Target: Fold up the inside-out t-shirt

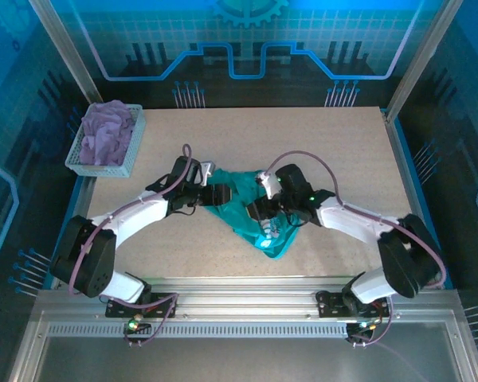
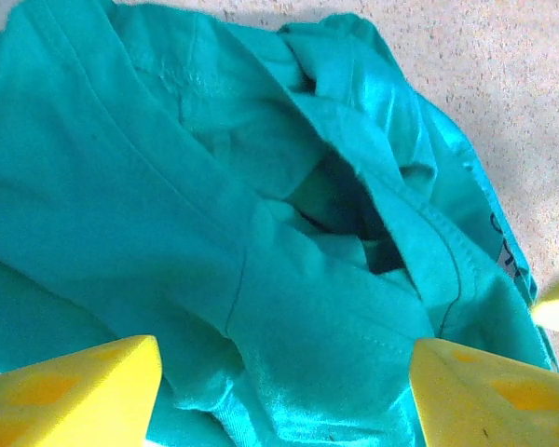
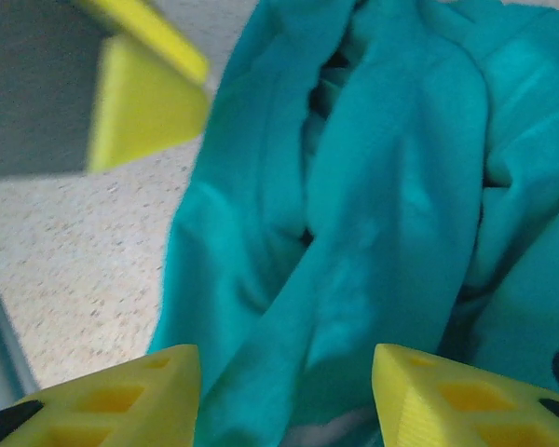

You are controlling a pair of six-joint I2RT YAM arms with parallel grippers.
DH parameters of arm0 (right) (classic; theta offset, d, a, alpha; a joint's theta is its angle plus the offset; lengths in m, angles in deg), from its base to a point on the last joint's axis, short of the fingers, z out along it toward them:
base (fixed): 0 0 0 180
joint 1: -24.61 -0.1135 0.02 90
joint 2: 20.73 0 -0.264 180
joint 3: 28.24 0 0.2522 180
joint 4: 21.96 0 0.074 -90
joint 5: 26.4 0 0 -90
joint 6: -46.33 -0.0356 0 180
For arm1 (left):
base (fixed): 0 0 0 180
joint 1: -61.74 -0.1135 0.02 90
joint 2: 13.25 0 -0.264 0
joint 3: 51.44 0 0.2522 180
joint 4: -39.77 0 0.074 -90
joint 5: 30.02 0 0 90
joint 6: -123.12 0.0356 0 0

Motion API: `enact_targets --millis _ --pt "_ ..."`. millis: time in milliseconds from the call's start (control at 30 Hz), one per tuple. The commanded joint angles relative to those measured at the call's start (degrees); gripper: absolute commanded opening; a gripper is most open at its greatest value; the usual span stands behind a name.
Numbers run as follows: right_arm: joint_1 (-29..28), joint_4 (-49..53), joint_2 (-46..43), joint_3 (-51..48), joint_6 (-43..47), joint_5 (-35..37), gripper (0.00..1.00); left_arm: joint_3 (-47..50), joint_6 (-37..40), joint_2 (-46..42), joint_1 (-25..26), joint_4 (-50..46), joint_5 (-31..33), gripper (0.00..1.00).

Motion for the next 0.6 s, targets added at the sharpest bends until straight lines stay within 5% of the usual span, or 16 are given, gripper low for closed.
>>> enact_targets --millis 0,67,133,200,567 --pt "0.67 -4.47 4.83 4.53 -4.04 2.88 0.41 0.79 -2.14 3.07 0.53 0.81 -2.97 0.62" --pt "1.22 -5.91 6.85 6.09 -5.07 2.94 0.24 0.39 -3.37 4.86 0.57 2.75 -4.77 0.44" --pt "2.18 -7.6 6.84 7.02 -5.97 2.14 0.1 0.27 -4.76 5.45 0.56 5.07 -6.23 0.15" --pt "3.39 -8.14 5.19 7.64 -5.74 1.8 0.02 0.96 -5.49 3.85 0.57 6.89 -6.37 0.0" --pt "10.89 -0.67 -3.94 23.35 0.36 -9.06 0.0 8.74 -8.99 -17.54 0.8 17.55 -7.31 0.0"
